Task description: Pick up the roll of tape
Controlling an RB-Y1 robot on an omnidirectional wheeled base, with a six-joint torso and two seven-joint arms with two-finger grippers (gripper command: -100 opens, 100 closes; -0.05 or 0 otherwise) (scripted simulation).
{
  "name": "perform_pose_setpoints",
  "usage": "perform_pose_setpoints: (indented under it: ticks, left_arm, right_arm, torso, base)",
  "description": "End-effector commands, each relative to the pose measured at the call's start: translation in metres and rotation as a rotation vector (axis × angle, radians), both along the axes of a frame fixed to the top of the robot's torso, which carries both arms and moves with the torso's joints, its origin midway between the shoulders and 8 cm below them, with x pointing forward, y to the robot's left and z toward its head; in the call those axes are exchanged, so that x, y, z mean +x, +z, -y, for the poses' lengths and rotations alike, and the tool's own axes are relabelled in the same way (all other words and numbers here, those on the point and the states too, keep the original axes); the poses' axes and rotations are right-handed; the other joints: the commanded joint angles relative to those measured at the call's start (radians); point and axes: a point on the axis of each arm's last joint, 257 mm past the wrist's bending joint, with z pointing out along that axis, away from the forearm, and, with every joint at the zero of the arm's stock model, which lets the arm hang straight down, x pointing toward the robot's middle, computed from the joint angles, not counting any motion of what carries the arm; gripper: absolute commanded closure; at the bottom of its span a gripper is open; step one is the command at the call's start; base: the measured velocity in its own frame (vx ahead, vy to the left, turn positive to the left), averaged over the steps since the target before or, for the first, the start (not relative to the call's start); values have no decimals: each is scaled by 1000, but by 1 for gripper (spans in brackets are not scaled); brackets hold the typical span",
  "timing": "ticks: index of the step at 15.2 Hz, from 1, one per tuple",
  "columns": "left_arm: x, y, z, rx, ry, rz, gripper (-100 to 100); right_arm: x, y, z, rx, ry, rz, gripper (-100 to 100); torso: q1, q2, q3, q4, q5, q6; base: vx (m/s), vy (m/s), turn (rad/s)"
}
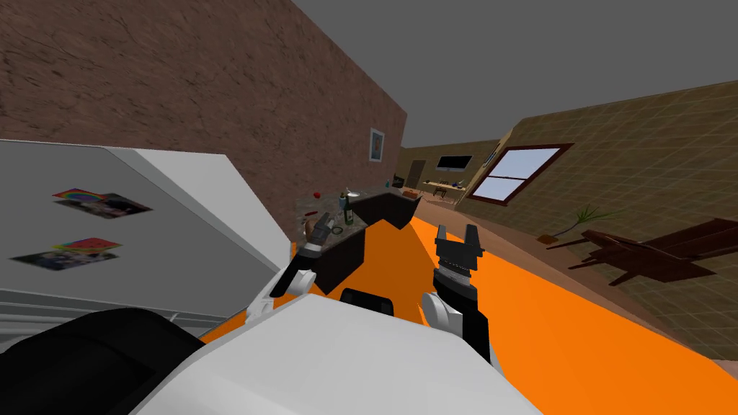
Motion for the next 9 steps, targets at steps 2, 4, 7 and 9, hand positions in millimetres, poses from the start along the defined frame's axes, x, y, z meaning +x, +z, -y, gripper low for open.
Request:
perform_pose_setpoints:
  ticks: [2,4,7,9]
  left_arm:
    - [9,-28,-15,6,18,-66,-100]
    - [12,-37,-20,6,26,-90,-100]
    - [18,-66,-37,-2,56,-161,-100]
    - [21,-86,-50,-14,79,-207,-100]
  right_arm:
    - [0,0,0,0,0,0,0]
    - [0,0,0,0,0,0,0]
    - [0,0,0,0,0,0,0]
    - [0,0,0,0,0,0,0]
  torso:
    - [0,0,0,0,0,0]
    - [0,-1,-1,0,0,0]
    - [2,-3,-2,-1,1,0]
    - [0,-5,-3,-1,0,0]
  base:
    - [43,-117,77]
    - [56,-87,56]
    - [84,-88,84]
    - [111,-114,103]
